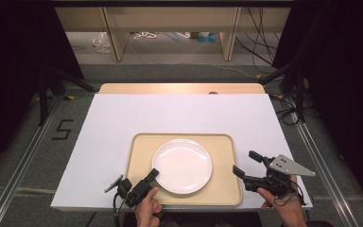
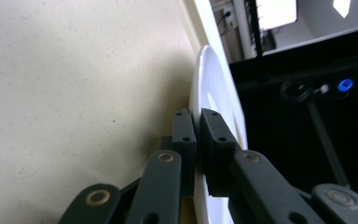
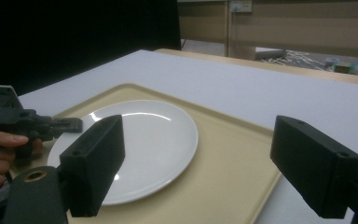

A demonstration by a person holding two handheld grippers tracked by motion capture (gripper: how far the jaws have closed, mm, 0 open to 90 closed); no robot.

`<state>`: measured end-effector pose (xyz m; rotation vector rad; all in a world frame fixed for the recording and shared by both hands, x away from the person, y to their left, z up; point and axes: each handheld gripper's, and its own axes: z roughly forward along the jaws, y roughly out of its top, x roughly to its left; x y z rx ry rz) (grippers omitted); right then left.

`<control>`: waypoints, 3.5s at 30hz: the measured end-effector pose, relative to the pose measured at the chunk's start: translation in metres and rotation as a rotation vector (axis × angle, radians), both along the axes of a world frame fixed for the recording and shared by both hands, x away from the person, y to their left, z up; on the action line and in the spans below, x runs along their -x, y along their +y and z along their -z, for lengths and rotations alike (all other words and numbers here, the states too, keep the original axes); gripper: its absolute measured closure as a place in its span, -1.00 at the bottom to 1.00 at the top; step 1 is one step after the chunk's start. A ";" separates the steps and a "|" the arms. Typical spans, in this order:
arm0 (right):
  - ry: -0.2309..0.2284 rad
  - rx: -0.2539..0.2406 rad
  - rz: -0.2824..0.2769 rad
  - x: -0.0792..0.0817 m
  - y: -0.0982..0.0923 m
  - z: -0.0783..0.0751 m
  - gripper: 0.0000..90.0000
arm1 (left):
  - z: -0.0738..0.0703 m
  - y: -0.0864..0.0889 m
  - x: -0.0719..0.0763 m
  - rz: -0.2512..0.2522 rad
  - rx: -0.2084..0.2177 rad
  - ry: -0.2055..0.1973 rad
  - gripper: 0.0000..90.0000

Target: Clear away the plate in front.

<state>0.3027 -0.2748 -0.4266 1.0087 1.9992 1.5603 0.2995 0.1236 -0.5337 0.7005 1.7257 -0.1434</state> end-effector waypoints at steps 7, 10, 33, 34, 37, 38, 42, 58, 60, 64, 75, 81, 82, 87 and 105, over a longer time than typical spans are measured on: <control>0.009 0.001 -0.001 0.000 0.000 0.000 -0.58 | -0.006 0.002 -0.004 0.031 -0.067 0.002 0.57; 0.007 0.000 -0.004 0.000 0.000 0.000 -0.58 | -0.016 0.002 -0.005 0.049 -0.120 -0.009 0.23; -0.003 0.009 -0.010 -0.001 0.002 0.001 -0.59 | -0.044 0.007 -0.009 0.084 -0.361 -0.101 -0.55; -0.002 0.007 -0.009 -0.001 0.002 0.001 -0.59 | -0.046 0.007 -0.009 0.091 -0.369 -0.114 -0.57; -0.002 0.007 -0.011 -0.001 0.002 0.002 -0.59 | -0.048 0.007 -0.009 0.105 -0.443 -0.136 -0.60; 0.000 0.008 -0.014 -0.001 0.002 0.002 -0.59 | -0.048 0.007 -0.009 0.114 -0.439 -0.143 -0.62; 0.013 0.009 -0.008 0.000 0.002 0.001 -0.59 | -0.051 0.005 -0.010 0.132 -0.455 -0.166 -0.66; 0.005 0.011 -0.016 -0.001 0.002 0.001 -0.59 | -0.066 0.014 0.003 0.256 -0.638 -0.314 -0.66; -0.002 0.015 -0.016 -0.001 0.002 0.002 -0.59 | -0.067 0.013 0.004 0.253 -0.649 -0.317 -0.67; 0.003 0.009 -0.008 0.000 0.002 0.002 -0.60 | -0.069 0.010 0.006 0.290 -0.666 -0.349 -0.66; 0.020 0.010 -0.012 0.003 0.002 0.001 -0.62 | -0.073 0.009 0.016 0.282 -0.757 -0.428 -0.66; 0.017 0.015 -0.026 0.004 0.004 0.003 -0.66 | -0.081 0.006 0.022 0.301 -0.823 -0.506 -0.66; 0.018 0.000 -0.032 0.004 0.005 0.005 -0.66 | -0.083 0.004 0.024 0.300 -0.831 -0.507 -0.66; 0.034 0.022 -0.028 0.008 0.003 0.004 -0.66 | -0.084 0.001 0.025 0.325 -0.831 -0.516 -0.66; 0.017 0.019 -0.033 0.016 0.002 0.004 -0.66 | -0.087 0.000 0.026 0.343 -0.799 -0.529 -0.66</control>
